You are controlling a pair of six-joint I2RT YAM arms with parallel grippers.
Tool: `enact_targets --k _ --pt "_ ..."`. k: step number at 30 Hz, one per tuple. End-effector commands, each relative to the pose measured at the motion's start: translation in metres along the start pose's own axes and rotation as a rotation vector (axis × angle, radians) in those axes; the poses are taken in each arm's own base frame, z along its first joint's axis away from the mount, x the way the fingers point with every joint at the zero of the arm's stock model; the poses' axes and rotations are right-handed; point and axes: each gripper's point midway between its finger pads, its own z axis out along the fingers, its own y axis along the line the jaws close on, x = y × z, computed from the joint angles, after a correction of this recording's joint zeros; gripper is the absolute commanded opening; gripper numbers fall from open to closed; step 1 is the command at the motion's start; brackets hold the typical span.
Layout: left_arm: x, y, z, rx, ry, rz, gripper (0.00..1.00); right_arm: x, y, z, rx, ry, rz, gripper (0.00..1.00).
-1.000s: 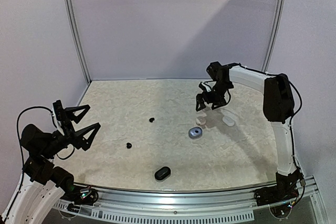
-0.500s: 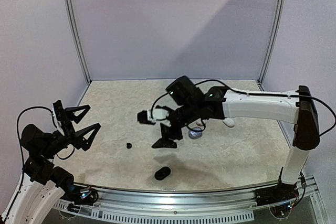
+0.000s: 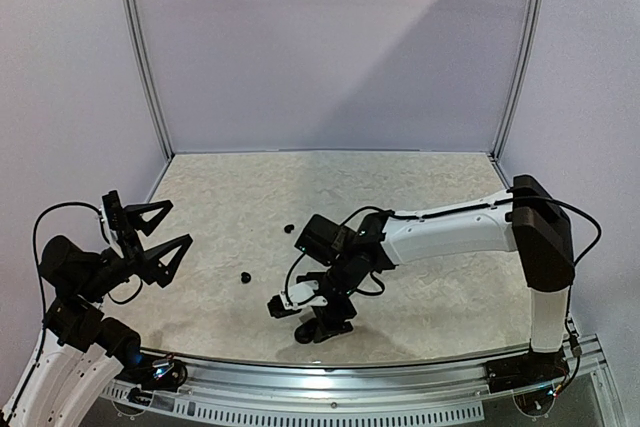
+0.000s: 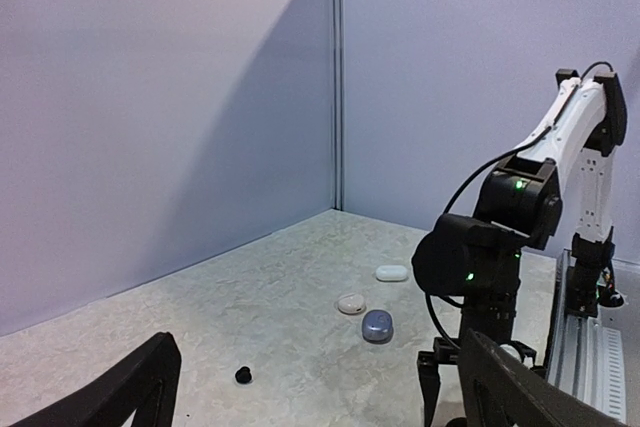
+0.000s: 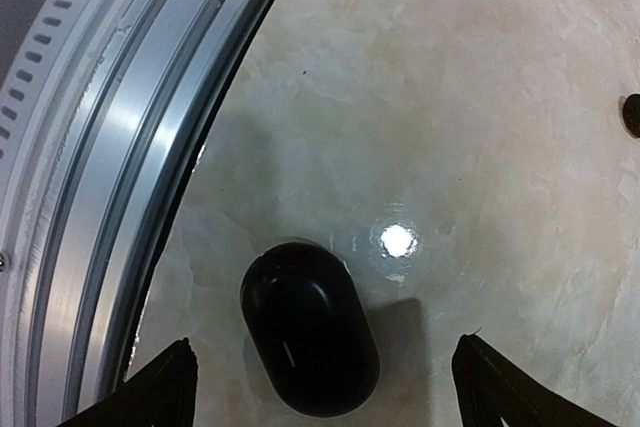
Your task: Insert the wireless bluetooth earbuds into the charging case
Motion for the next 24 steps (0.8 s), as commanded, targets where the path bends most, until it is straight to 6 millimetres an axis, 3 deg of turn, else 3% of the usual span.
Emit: enact_targets --k 1,8,14,16,20,22,24 --pt "0.004 0.003 0.001 -0.009 0.018 -0.003 0.98 0.011 0.011 0.022 -0.041 0.034 0.002 0.87" --pt "0.005 0.004 0.001 -0.013 0.02 -0.005 0.98 0.015 0.009 0.032 -0.046 0.054 0.006 0.75" --pt "0.004 0.007 0.001 -0.027 0.019 -0.014 0.98 0.012 0.005 0.029 -0.038 0.059 0.001 0.35" --pt "0.003 0.011 0.001 -0.051 0.015 -0.027 0.98 0.005 0.0 0.024 -0.012 0.042 -0.009 0.29" --pt "0.0 0.019 0.002 -0.099 0.003 -0.103 0.94 -0.028 -0.03 -0.002 0.141 -0.045 -0.023 0.21" --pt "0.001 0.02 0.003 -0.098 0.004 -0.146 0.92 -0.052 -0.059 -0.027 0.303 -0.11 -0.03 0.18" --pt "0.003 0.019 0.004 -0.091 0.012 -0.188 0.88 -0.081 -0.09 -0.065 0.482 -0.19 -0.011 0.16"
